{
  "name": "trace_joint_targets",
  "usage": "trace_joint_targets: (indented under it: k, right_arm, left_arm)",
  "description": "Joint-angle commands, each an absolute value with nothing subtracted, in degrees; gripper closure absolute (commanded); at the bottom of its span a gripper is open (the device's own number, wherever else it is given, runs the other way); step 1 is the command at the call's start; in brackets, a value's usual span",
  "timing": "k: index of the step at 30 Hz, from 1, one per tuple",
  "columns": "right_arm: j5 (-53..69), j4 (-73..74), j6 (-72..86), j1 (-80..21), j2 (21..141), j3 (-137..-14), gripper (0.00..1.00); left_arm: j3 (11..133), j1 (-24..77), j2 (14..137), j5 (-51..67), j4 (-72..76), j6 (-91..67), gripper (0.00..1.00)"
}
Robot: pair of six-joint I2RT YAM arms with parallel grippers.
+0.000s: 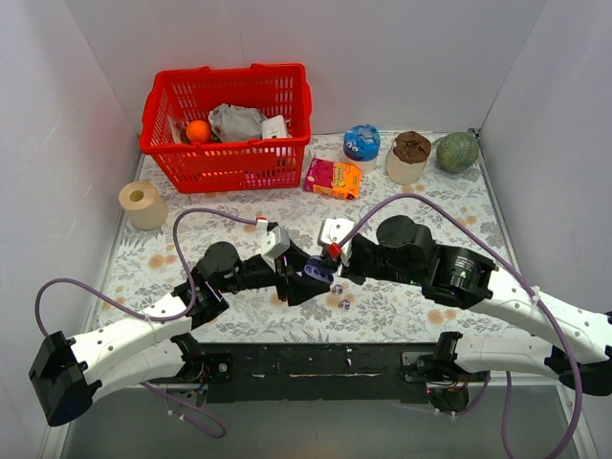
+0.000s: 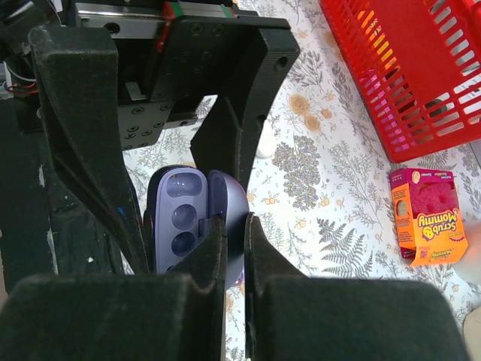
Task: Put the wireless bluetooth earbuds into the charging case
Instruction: Open the charging case.
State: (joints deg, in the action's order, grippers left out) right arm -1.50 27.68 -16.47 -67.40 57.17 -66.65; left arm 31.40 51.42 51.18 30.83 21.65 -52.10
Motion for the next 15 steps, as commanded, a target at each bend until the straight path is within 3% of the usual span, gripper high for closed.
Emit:
trace_joint_targets:
  k: [1, 4, 8, 12, 13, 15]
  right_arm:
    - [-1.8, 24.5, -15.6, -68.2, 56.8, -66.4, 0.99]
    - [-2.0, 24.4, -15.4, -68.3, 56.7, -66.2, 0.99]
    - [-2.1, 24.4, -15.3, -68.6, 56.6, -66.1, 0.99]
    - [-2.2, 24.3, -15.1, -68.6, 56.5, -65.8, 0.99]
    - [-2.2, 24.3, -15.0, -68.6, 56.5, -65.7, 0.99]
    - [-2.3, 24.3, -14.9, -68.7, 56.5, -65.7, 0.99]
  left_arm:
    - [31.6, 51.2, 50.4, 29.8, 23.0, -51.9, 0.43]
    - [31.5, 51.2, 50.4, 30.0, 23.0, -51.9, 0.44]
    - [31.4, 51.2, 50.7, 30.7, 22.9, -51.8, 0.53]
    - [31.3, 51.2, 51.2, 31.7, 23.2, -51.7, 0.74]
    - [31.3, 51.2, 51.3, 31.6, 23.3, -51.7, 0.86]
    - [31.2, 51.2, 51.2, 31.4, 23.6, -51.7, 0.96]
